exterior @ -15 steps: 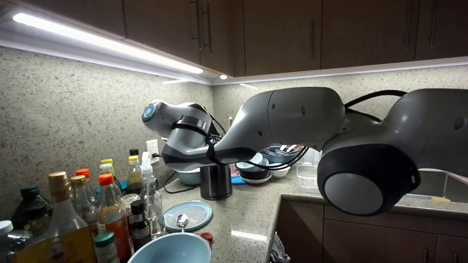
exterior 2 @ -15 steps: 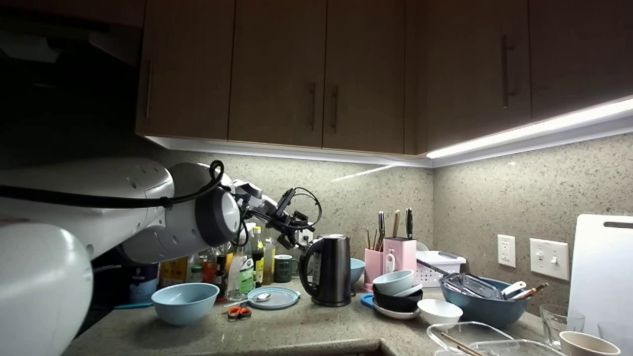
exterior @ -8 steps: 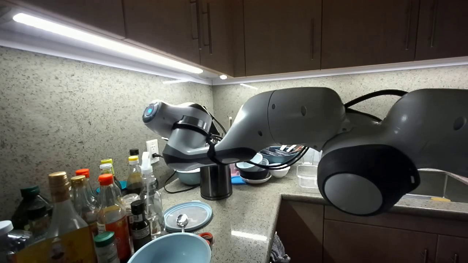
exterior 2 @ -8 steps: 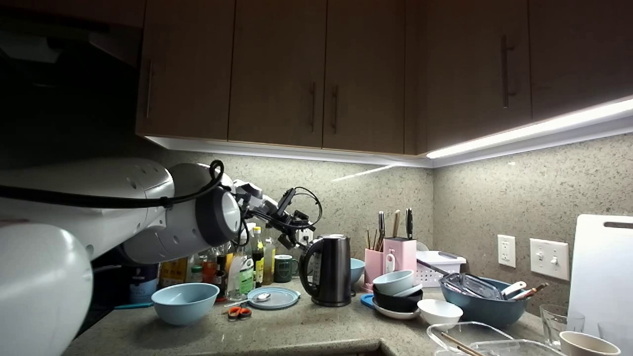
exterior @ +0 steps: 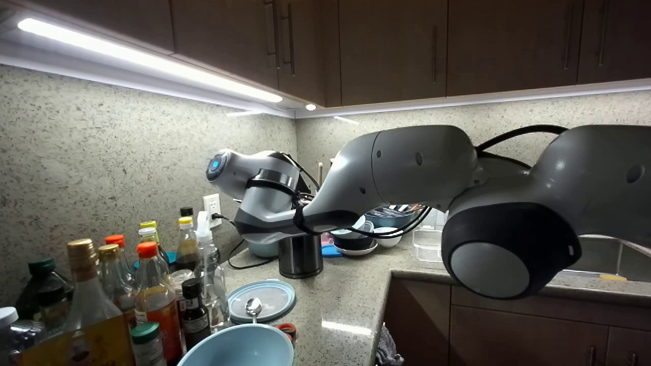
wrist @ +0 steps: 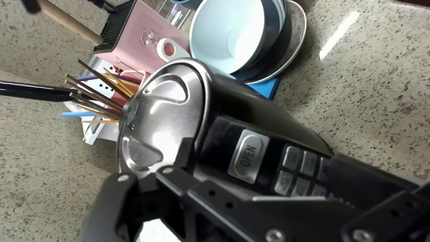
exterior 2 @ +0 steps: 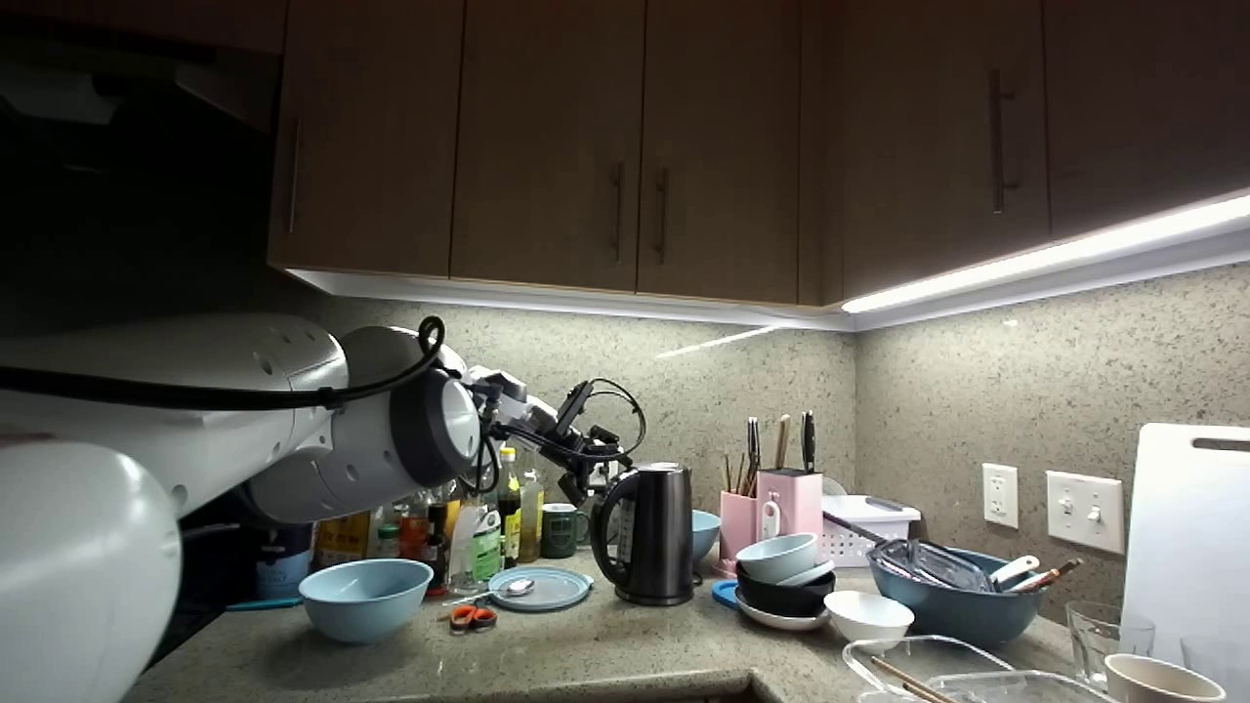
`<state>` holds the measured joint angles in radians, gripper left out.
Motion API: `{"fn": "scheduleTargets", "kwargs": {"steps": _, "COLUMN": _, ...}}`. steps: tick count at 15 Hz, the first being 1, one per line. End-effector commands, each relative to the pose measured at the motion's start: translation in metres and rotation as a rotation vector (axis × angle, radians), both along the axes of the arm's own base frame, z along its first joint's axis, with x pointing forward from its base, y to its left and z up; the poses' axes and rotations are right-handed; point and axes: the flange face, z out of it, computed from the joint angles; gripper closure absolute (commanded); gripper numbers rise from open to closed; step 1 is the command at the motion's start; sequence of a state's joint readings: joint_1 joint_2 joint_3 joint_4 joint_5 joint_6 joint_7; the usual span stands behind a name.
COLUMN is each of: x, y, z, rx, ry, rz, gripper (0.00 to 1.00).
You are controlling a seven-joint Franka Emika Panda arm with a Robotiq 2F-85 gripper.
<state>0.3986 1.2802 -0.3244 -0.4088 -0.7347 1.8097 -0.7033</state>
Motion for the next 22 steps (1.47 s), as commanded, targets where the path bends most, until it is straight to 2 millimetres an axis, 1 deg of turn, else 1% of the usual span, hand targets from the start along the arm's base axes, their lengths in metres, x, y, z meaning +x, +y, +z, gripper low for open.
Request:
{"fn": "scheduleTargets", "kwargs": {"steps": 1, "x": -0.005, "y": 0.005, "z": 0.010, "rx": -0.015, "ry": 0.023, "rz": -0.012, "gripper": 0.00}}
{"fn": "scheduleTargets", "kwargs": {"steps": 5, "x": -0.019, "y": 0.026, "z": 0.025, "rx": -0.014, "ry": 0.055, "rz": -0.035, "gripper": 0.00}}
{"fn": "scheduleTargets", "kwargs": {"steps": 7, "x": -0.024, "y": 0.039, "z": 0.034, "rx": -0.027, "ry": 0.044, "rz": -0.033, "gripper": 0.00}}
{"fn": "scheduleTargets", "kwargs": {"steps": 9, "x": -0.026, "y": 0.043, "z": 0.036, "rx": -0.029, "ry": 0.039, "rz": -0.032, "gripper": 0.00}}
{"fn": "scheduleTargets", "kwargs": {"steps": 12, "x": -0.025, "y": 0.040, "z": 0.036, "rx": -0.022, "ry": 0.036, "rz": -0.038, "gripper": 0.00}}
{"fn": "scheduleTargets", "kwargs": {"steps": 18, "x": -0.017, "y": 0.018, "z": 0.024, "rx": -0.020, "ry": 0.044, "rz": -0.060, "gripper": 0.00}}
{"fn": "scheduleTargets", "kwargs": {"steps": 22, "x": -0.014, "y": 0.017, "z": 0.018, "rx": -0.026, "ry": 0.035, "rz": -0.045, "gripper": 0.00}}
